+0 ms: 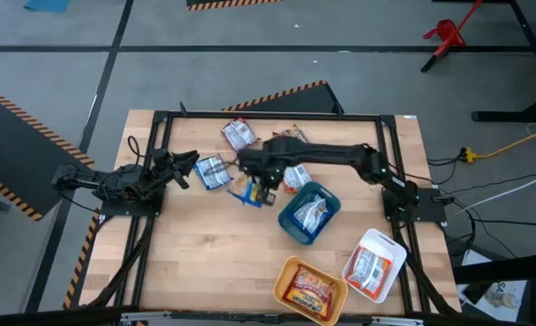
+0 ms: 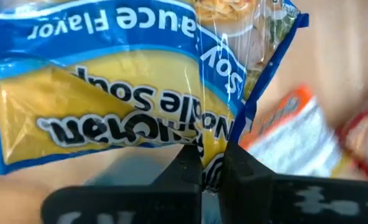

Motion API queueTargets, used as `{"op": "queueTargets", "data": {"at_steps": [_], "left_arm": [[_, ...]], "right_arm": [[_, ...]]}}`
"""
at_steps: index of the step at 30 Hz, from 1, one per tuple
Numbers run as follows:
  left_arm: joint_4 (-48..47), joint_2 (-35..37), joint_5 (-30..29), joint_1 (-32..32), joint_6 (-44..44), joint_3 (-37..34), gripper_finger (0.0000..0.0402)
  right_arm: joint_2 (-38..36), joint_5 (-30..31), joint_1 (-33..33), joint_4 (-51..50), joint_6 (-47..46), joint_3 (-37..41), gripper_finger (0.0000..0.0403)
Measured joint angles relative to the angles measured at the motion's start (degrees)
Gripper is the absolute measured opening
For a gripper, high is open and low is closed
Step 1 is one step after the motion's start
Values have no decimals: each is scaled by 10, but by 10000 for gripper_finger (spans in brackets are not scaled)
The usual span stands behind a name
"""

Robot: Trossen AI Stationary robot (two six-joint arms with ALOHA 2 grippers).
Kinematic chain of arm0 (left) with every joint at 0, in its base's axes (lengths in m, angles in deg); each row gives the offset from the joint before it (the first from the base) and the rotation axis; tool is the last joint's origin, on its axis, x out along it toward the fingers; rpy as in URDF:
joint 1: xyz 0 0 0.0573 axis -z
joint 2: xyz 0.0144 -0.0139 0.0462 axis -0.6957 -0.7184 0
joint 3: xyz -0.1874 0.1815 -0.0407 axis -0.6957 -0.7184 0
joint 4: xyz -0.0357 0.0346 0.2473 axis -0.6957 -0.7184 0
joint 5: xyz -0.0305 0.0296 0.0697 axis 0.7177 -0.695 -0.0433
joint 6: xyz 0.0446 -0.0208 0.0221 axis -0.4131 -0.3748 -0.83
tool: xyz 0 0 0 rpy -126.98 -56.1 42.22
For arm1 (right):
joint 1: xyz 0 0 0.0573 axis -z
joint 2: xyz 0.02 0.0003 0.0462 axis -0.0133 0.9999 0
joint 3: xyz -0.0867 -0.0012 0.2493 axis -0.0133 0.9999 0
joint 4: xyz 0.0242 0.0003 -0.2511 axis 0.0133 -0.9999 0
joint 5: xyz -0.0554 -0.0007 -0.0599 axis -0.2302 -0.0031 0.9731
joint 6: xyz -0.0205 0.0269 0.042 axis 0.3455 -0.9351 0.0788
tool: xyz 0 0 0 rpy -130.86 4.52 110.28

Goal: Sort Maruchan noodles
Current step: Put the right blue noodle pack into the green bin

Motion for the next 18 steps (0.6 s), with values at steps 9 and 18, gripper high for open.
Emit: {"op": "queueTargets", "data": {"at_steps": [9, 18], "left_arm": [[0, 0, 2, 0, 1, 0, 108], [0, 0, 22, 0, 3, 0, 108]], "right_arm": [[-77, 58, -80, -75, -67, 11, 1], [-141, 94, -133, -73, -169, 107, 1]]}}
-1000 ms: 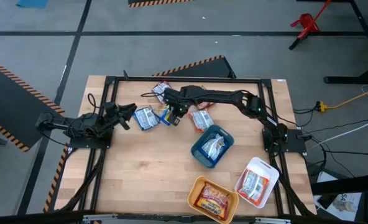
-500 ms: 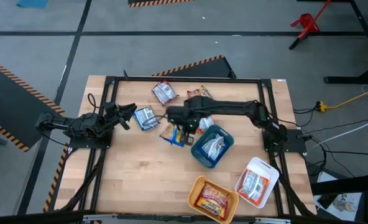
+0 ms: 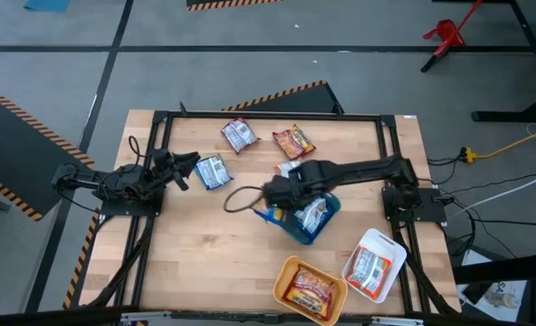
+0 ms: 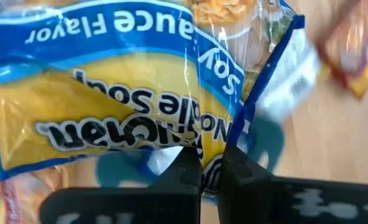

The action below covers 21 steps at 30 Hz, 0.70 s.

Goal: Sort Maruchan noodles
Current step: Put the right blue noodle pack into the green bin

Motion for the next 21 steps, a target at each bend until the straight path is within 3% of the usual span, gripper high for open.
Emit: {"op": "queueTargets", "data": {"at_steps": [7, 11, 21], "left_arm": [[0, 0, 0, 0, -1, 0, 108], [0, 0, -2, 0, -2, 0, 108], [0, 0, -2, 0, -1, 0, 108]], "right_arm": [[-108, -9, -32, -1, -102, 229, 1], [-163, -8, -44, 58, -120, 339, 1], [-175, -40, -46, 231, -117, 483, 1]]}}
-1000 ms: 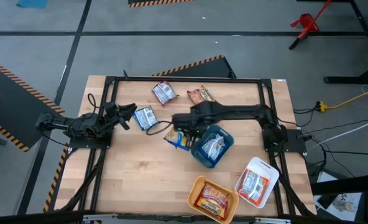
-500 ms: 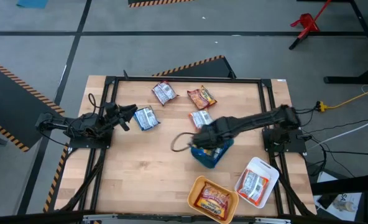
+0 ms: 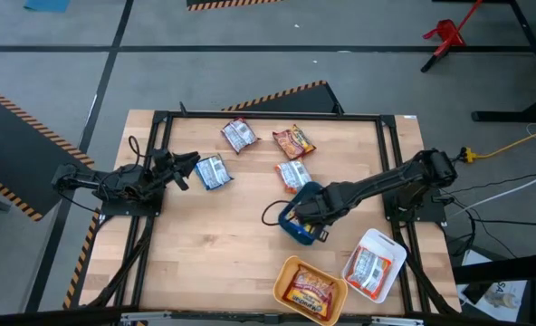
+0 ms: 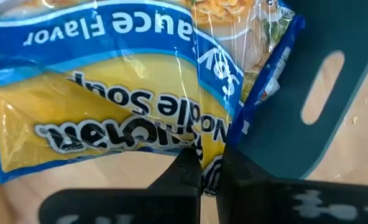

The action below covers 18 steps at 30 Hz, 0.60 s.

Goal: Sort Maruchan noodles
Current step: Put the right blue noodle pack into the green bin

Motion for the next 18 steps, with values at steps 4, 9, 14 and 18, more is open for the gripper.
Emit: {"op": "queueTargets", "data": {"at_steps": [4, 9, 14, 18], "left_arm": [[0, 0, 0, 0, 0, 0, 108], [0, 0, 0, 0, 0, 0, 108], [0, 0, -4, 0, 0, 0, 108], [0, 0, -4, 0, -1, 0, 108]], "right_arm": [[0, 14, 1, 14, -17, 35, 14], [0, 15, 1, 29, -26, 50, 62], [0, -6, 2, 39, -20, 43, 138], [-7, -15, 1, 22, -10, 19, 191]]}}
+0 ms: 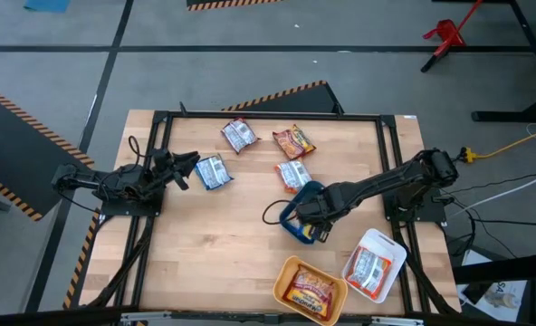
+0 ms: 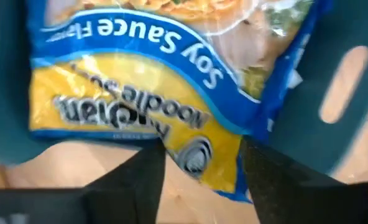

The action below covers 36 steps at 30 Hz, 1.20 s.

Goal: Sort Maruchan noodles
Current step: Put the right blue noodle pack into the green bin

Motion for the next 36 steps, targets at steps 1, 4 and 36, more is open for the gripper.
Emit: {"op": "queueTargets", "data": {"at_steps": [1, 4, 36], "left_arm": [[0, 0, 0, 0, 0, 0, 108], [0, 0, 0, 0, 0, 0, 108], [-17, 0, -27, 0, 1, 0, 108]], "right_arm": [[-4, 1, 0, -7, 0, -7, 200], [-27, 18, 0, -28, -1, -21, 215], [-73, 62, 34, 126, 1, 84, 138]]}}
